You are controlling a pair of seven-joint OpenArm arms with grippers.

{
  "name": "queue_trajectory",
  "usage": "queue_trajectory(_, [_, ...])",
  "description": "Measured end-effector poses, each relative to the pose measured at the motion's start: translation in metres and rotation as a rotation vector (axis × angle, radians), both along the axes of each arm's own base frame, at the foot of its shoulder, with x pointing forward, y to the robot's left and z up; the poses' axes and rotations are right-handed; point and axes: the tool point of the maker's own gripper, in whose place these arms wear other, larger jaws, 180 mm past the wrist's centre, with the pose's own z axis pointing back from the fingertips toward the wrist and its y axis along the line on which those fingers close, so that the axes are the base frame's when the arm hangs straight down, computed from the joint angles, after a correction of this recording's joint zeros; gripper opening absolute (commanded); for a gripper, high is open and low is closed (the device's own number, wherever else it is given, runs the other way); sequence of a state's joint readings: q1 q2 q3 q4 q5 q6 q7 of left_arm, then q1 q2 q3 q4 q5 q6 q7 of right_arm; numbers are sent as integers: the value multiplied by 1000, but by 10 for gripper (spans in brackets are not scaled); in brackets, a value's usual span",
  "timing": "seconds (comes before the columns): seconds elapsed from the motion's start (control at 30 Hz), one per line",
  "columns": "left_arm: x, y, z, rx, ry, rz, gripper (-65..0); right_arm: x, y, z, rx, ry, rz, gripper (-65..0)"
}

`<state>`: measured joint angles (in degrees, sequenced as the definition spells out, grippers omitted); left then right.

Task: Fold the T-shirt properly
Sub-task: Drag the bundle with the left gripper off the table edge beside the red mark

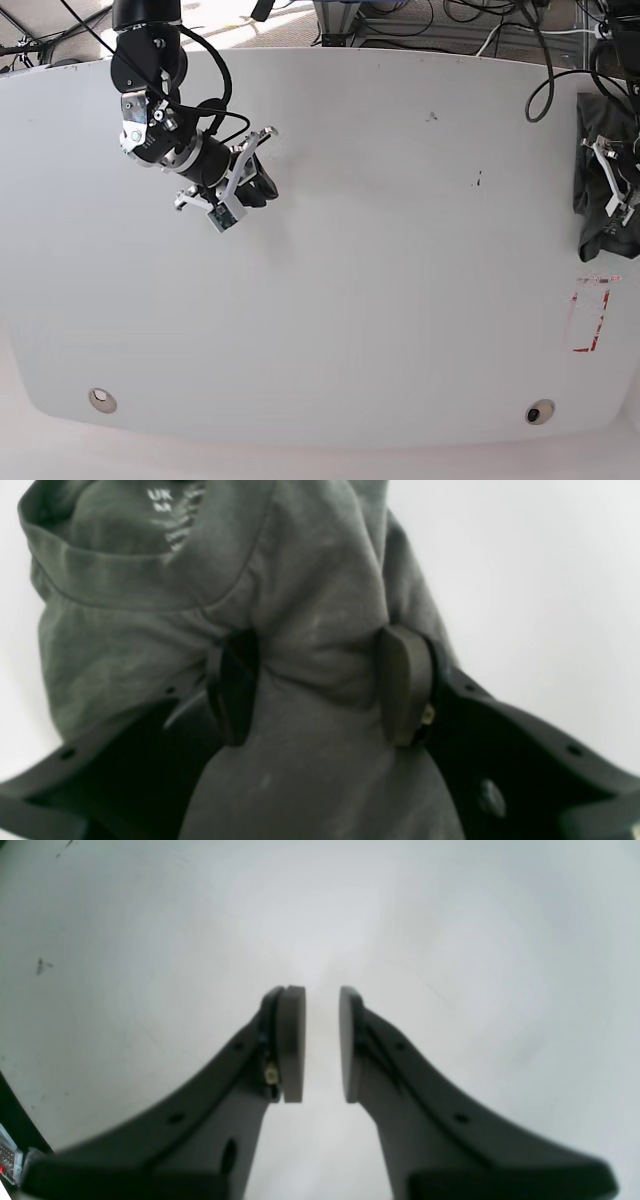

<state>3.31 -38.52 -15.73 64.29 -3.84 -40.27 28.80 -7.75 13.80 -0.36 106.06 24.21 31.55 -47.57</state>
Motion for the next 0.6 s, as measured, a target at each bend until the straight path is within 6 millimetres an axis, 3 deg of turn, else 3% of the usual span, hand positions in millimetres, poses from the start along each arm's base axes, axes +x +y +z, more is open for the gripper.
queue_trajectory(0.13, [-9,54,12,114,91,87,-299,1,2,4,11,-13,1,-542])
queue_trajectory(0.2, [-9,65,17,123,97,110,-299,-1,3,4,12,-12,3,-542])
queue_trajectory(0.53, [43,73,67,132,-48,120,-299,-4,2,1,9,-5,2,-542])
queue_trajectory(0.6, [53,67,77,150,-77,92,-299,-4,2,1,9,-5,1,-542])
